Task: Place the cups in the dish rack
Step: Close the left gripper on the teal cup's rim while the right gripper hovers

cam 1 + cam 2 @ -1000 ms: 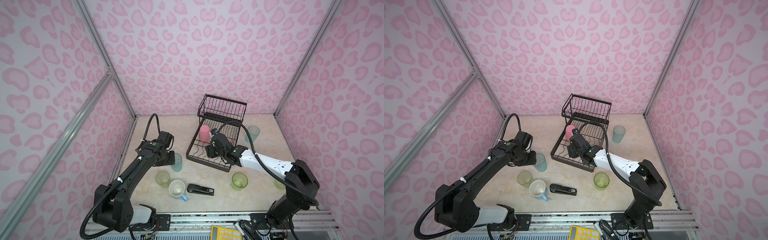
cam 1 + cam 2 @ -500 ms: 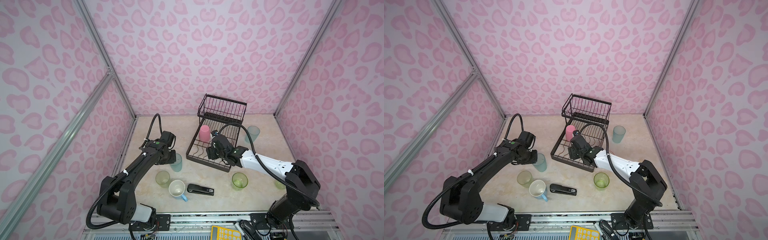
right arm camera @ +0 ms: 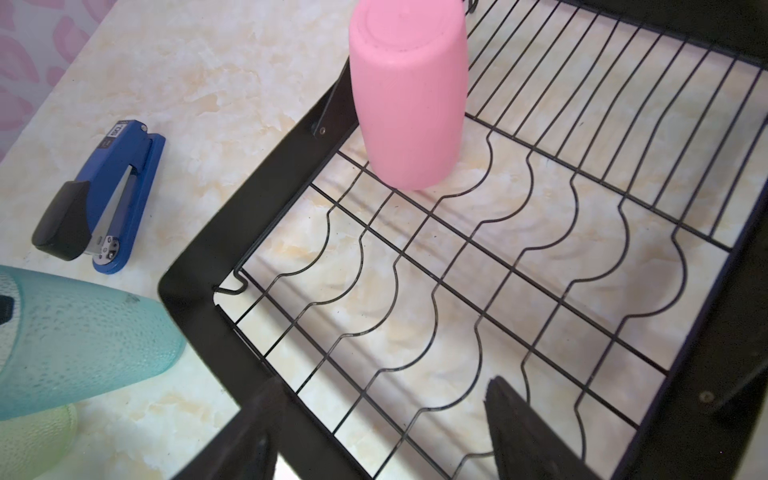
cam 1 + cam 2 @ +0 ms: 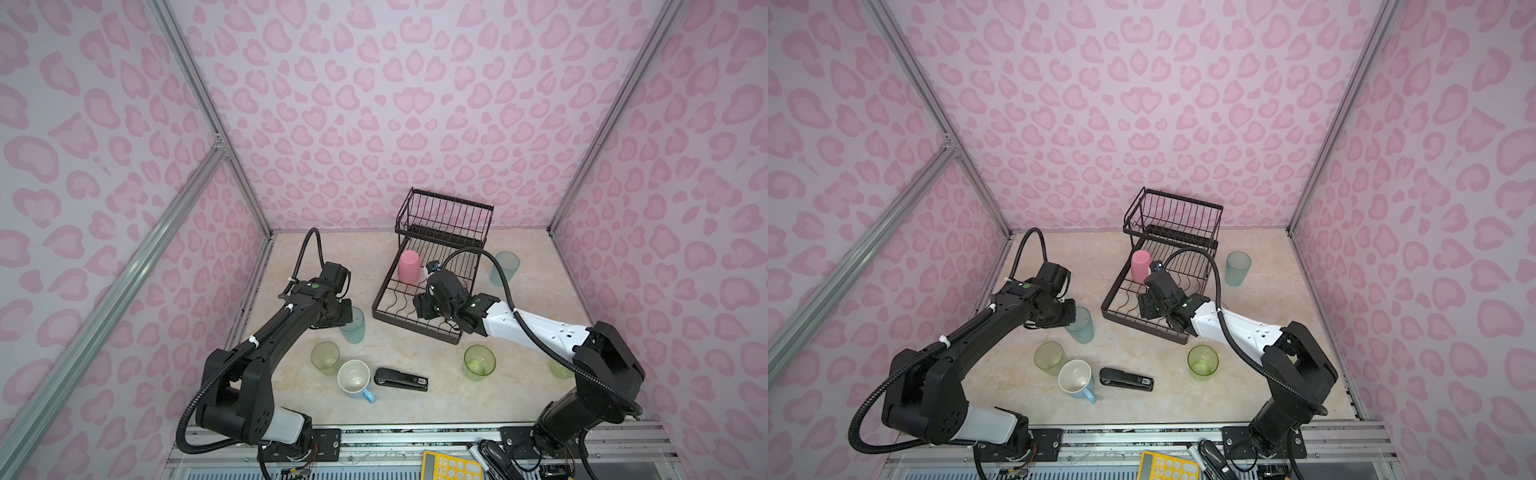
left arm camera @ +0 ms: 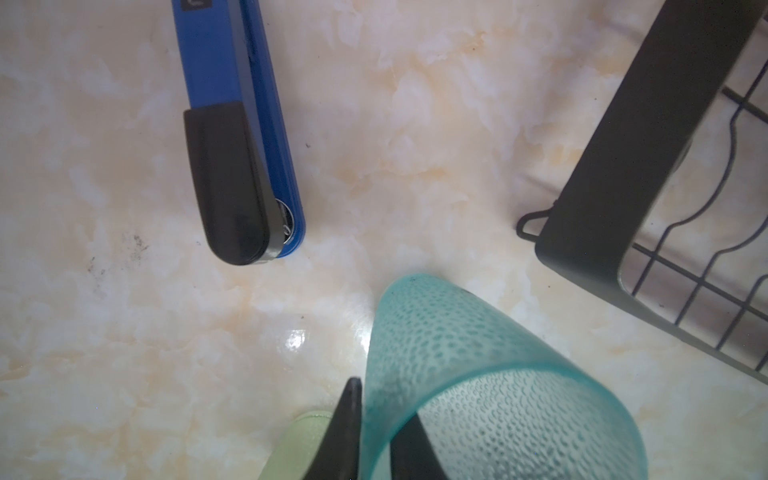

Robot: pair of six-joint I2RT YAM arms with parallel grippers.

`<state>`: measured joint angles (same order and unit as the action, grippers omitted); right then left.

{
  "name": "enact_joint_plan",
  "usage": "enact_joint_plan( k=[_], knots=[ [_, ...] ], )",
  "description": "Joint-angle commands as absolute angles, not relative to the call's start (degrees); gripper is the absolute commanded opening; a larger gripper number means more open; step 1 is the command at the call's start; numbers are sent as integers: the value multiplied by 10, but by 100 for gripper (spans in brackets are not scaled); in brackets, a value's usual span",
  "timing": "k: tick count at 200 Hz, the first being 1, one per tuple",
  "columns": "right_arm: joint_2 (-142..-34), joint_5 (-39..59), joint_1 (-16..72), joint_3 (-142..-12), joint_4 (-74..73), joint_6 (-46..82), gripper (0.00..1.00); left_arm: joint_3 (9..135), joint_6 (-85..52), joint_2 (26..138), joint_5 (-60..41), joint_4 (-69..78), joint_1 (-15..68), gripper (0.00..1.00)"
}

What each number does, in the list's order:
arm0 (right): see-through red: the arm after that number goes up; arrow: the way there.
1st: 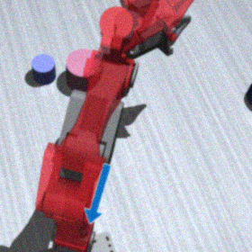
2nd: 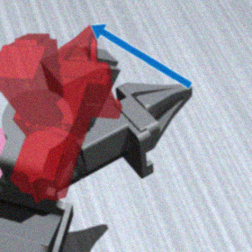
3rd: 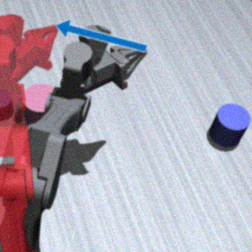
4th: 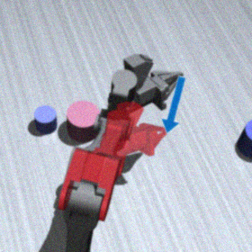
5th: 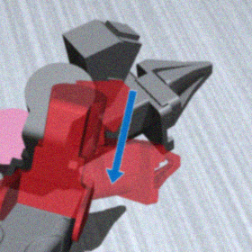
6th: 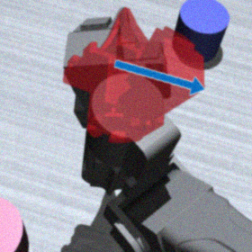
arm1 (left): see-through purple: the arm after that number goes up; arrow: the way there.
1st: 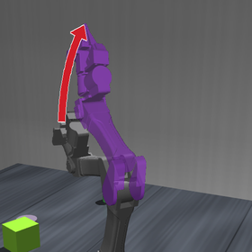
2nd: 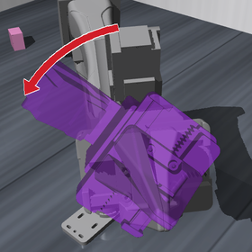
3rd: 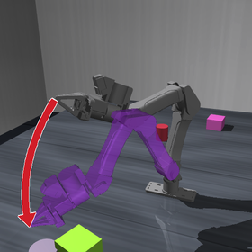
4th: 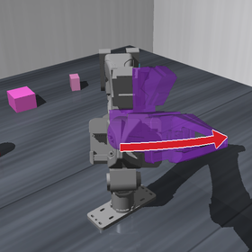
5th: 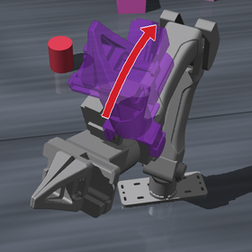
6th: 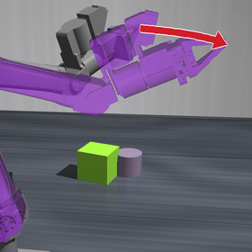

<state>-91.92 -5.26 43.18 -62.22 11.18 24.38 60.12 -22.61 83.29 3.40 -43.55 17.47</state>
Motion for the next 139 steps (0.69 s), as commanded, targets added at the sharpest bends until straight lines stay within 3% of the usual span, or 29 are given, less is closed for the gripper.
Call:
enact_joint_plan(
  k=[1, 139],
  knots=[
    [-918, -42, 432, -617, 99, 249, 76, 599, -221, 828, 29, -425, 174, 16],
    [-911, -24, 432, -618, 88, 271, 76, 616, -223, 775, 6, -406, 174, 7]
  ],
)
